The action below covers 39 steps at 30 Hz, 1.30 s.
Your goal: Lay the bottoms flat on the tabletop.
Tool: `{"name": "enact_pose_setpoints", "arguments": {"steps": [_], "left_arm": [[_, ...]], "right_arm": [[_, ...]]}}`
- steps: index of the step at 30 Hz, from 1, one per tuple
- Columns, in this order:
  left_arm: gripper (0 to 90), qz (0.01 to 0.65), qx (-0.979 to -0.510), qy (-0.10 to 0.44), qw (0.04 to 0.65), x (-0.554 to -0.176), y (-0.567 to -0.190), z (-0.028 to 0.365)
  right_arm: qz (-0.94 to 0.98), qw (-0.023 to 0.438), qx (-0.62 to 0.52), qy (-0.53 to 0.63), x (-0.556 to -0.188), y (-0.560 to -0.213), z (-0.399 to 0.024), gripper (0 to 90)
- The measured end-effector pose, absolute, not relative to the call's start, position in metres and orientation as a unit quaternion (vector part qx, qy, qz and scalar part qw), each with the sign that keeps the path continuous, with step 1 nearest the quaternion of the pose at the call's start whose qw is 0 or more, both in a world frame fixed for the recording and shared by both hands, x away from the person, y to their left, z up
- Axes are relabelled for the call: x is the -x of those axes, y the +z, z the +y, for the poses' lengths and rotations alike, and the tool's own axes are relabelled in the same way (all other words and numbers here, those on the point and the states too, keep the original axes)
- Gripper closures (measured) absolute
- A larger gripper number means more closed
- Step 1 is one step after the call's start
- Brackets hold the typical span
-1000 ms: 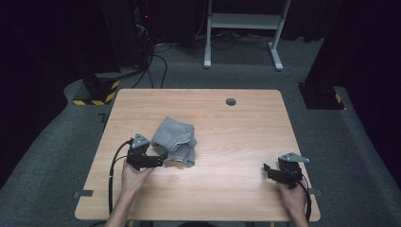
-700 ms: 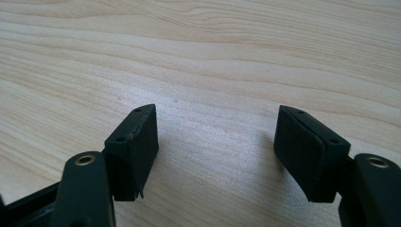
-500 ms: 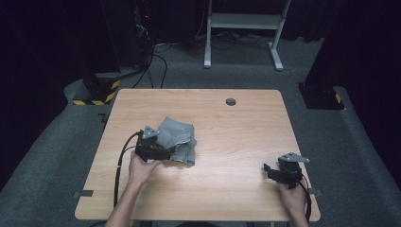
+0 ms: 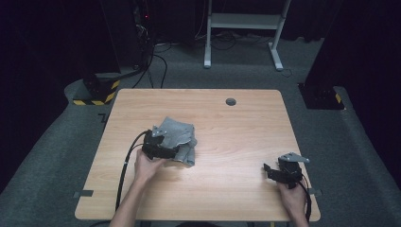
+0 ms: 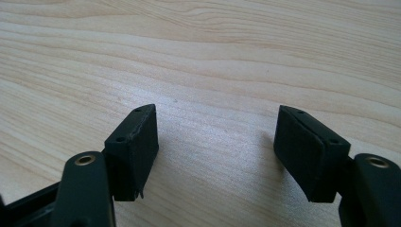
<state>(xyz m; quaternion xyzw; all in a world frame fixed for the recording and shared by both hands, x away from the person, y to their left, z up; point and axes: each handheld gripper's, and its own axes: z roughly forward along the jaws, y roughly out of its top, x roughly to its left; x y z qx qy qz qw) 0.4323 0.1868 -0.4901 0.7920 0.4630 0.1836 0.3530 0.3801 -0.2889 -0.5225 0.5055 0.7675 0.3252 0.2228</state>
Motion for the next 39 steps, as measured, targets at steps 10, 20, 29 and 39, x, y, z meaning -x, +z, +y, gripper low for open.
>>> {"name": "enact_pose_setpoints", "arguments": {"steps": [10,20,29,39], "left_arm": [[22.1,0.438,-0.812,0.234,0.306,-0.431,-0.497,0.175],[22.8,0.431,-0.814,0.226,0.319,-0.427,-0.498,0.166],[22.8,0.42,-0.817,0.216,0.332,-0.419,-0.498,0.149],[22.4,0.411,-0.823,0.206,0.333,-0.411,-0.496,0.129]], "right_arm": [[0.768,0.223,-0.505,0.325,-0.38,-0.522,-0.289,31.1],[0.768,0.223,-0.505,0.325,-0.38,-0.522,-0.289,31.1],[0.768,0.223,-0.505,0.325,-0.38,-0.522,-0.289,31.1],[0.768,0.223,-0.505,0.325,-0.38,-0.522,-0.289,31.1]]}}
